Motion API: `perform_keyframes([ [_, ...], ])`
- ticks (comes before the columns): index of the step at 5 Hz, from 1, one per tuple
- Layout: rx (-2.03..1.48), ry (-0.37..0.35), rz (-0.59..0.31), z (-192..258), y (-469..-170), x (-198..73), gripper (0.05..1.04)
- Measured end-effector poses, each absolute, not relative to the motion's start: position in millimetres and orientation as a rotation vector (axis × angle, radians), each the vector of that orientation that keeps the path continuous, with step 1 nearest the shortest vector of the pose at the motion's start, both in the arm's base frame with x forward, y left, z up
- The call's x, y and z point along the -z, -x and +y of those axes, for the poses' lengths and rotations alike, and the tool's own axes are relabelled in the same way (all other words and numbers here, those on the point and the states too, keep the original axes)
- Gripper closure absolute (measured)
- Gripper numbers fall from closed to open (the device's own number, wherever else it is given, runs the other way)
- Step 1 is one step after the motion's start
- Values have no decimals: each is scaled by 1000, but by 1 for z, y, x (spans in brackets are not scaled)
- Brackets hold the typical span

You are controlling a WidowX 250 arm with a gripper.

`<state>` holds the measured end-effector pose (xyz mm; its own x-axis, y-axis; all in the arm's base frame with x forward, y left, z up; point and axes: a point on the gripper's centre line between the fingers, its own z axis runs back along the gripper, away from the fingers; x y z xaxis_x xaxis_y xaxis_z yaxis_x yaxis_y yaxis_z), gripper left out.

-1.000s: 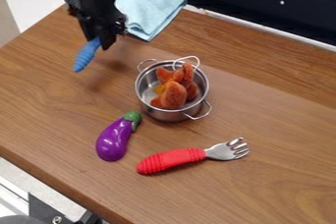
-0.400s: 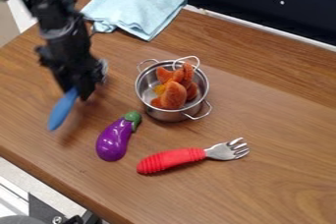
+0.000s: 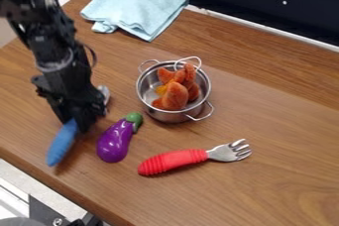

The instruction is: Moved the blue spoon in the middle of the table next to the eggplant

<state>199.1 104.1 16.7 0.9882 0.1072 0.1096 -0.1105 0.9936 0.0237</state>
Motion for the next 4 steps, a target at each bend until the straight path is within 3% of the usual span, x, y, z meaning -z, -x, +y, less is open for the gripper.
perform_keyframes([
  [2,-123,-26,-160,100,-204,-14,757],
  [3,-144,-2,-168,103,-210,-20,700],
  [4,-141,20,-148,106,-209,-24,421],
])
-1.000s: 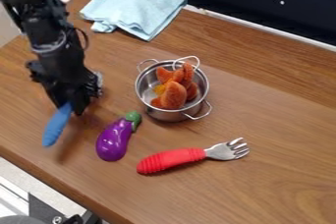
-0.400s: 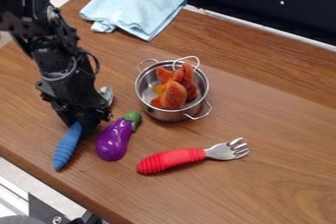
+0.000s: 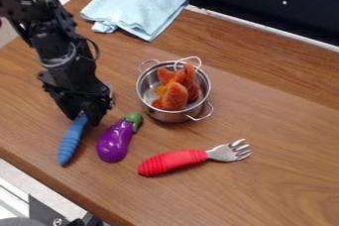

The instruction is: Moved the blue spoon in the middle of the table next to the eggplant

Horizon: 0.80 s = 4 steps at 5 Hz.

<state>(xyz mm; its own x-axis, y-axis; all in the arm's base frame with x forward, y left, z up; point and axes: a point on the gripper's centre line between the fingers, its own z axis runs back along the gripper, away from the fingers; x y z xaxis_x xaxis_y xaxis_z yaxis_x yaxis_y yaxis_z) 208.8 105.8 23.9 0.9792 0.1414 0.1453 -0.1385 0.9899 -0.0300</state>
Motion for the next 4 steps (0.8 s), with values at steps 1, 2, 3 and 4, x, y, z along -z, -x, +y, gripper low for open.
perform_keyframes([
  [1,-132,26,-141,107,-207,-27,155],
  [2,-125,35,-152,111,-209,-37,83],
  [3,-140,64,-157,113,-212,-55,83],
  [4,-164,92,-145,115,-217,-73,83],
])
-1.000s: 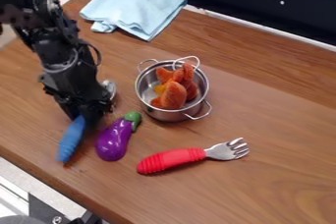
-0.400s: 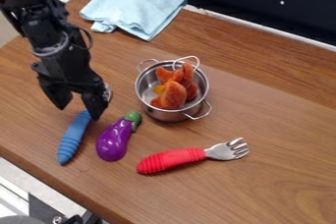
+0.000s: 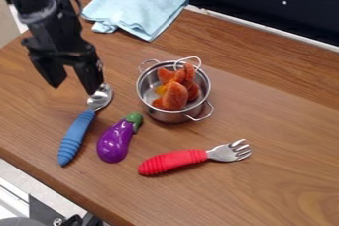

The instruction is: Moved the blue spoon in the middle of the table next to the eggplant

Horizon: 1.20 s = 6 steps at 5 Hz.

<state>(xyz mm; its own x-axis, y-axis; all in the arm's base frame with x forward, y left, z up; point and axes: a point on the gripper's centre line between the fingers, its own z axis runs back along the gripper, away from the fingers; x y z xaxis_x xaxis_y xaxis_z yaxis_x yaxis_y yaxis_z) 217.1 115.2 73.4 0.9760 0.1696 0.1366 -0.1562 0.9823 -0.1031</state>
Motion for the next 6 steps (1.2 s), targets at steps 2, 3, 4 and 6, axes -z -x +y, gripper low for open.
perform_keyframes([
  [2,-251,80,-162,125,-244,-82,83],
  [3,-202,111,-121,88,-237,-73,83],
  [4,-163,124,-136,51,-235,-84,83],
  [6,-76,91,-161,-16,-208,-78,83],
])
